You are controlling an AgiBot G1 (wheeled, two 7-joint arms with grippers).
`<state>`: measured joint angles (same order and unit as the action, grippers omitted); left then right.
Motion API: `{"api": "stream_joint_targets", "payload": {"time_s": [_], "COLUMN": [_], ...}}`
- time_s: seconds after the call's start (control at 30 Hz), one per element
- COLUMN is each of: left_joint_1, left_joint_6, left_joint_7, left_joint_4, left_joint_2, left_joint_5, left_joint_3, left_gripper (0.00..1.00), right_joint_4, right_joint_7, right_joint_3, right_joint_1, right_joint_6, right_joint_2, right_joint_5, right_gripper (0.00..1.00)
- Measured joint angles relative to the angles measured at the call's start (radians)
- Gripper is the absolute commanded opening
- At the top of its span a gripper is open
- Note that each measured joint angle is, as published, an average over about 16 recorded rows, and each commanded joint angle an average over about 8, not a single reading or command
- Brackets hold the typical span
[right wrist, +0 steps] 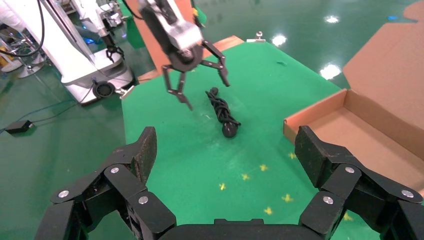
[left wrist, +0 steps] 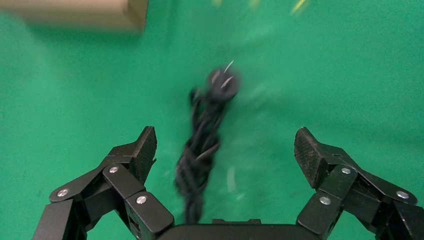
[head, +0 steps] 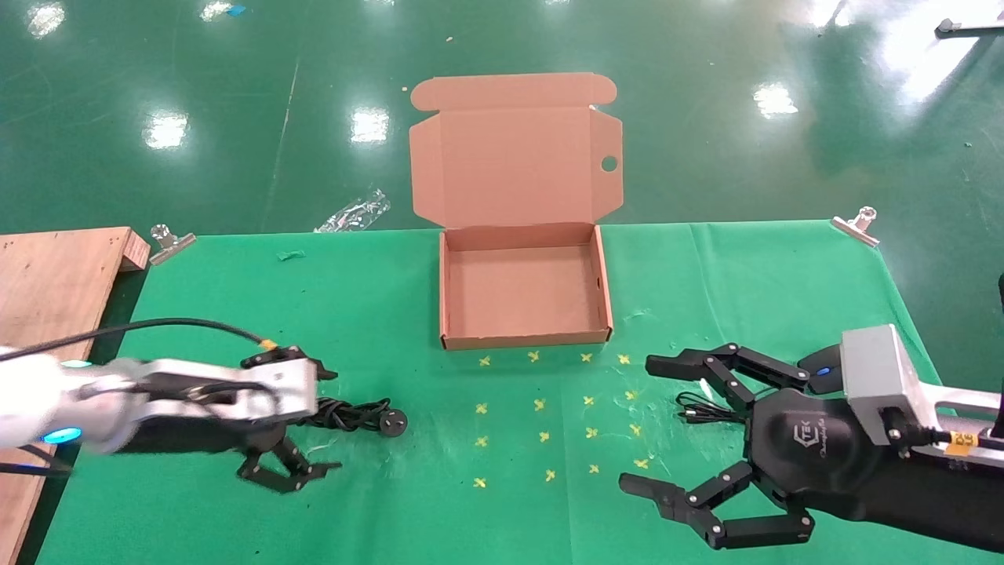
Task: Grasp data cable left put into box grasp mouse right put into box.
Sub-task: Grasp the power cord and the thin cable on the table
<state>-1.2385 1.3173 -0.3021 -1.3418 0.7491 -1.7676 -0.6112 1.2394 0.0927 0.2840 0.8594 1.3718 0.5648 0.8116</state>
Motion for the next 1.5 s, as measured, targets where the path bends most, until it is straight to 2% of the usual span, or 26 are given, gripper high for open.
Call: {"api": "stream_joint_targets", "payload": {"time_s": [0.13,0.27,0.43,0.53,0.67,0.83,1.07,1.2,1.4,1.43,1.5], "left_joint_1": [-0.014,-0.019,-0.018,-0.018,-0.017,-0.017,-0.017,-0.017,-0.017,-0.017,-0.017], "left_joint_6": [-0.033,-0.055,-0.075,-0.082,-0.088,-0.092,-0.092,-0.092,-0.092,-0.093,-0.093], "left_joint_7": [-0.080,-0.136,-0.175,-0.185,-0.189,-0.187,-0.185,-0.185,-0.184,-0.184,-0.184], "left_joint_4": [0.012,0.028,0.048,0.058,0.067,0.071,0.073,0.073,0.073,0.073,0.073], "left_joint_2": [0.061,0.111,0.150,0.162,0.171,0.173,0.174,0.174,0.174,0.174,0.174], "left_joint_5": [-0.149,-0.250,-0.321,-0.342,-0.355,-0.358,-0.357,-0.357,-0.357,-0.357,-0.357], "left_joint_3": [-0.049,-0.081,-0.104,-0.110,-0.115,-0.116,-0.116,-0.116,-0.116,-0.116,-0.116], "left_gripper": [1.00,1.00,1.00,1.00,1.00,1.00,1.00,1.00,1.00,0.97,0.72], "right_joint_4": [0.015,0.027,0.031,0.034,0.040,0.027,-0.077,-0.190,-0.368,-0.393,-0.437], "right_joint_7": [-0.002,-0.002,-0.001,0.003,0.028,0.077,0.123,0.106,0.047,0.038,0.022], "right_joint_3": [-0.008,-0.014,-0.015,-0.003,0.039,0.115,0.229,0.267,0.299,0.303,0.309], "right_joint_1": [-0.020,-0.034,-0.049,-0.052,-0.030,0.042,0.203,0.293,0.389,0.401,0.421], "right_joint_6": [-0.016,-0.028,-0.041,-0.052,-0.076,-0.104,-0.132,-0.138,-0.156,-0.160,-0.167], "right_joint_2": [-0.013,-0.024,-0.037,-0.051,-0.064,-0.053,0.030,0.103,0.195,0.207,0.227], "right_joint_5": [-0.003,-0.003,0.005,0.046,0.171,0.397,0.723,0.827,0.904,0.913,0.928], "right_gripper": [1.00,1.00,1.00,1.00,1.00,1.00,1.00,1.00,1.00,1.00,0.98]}}
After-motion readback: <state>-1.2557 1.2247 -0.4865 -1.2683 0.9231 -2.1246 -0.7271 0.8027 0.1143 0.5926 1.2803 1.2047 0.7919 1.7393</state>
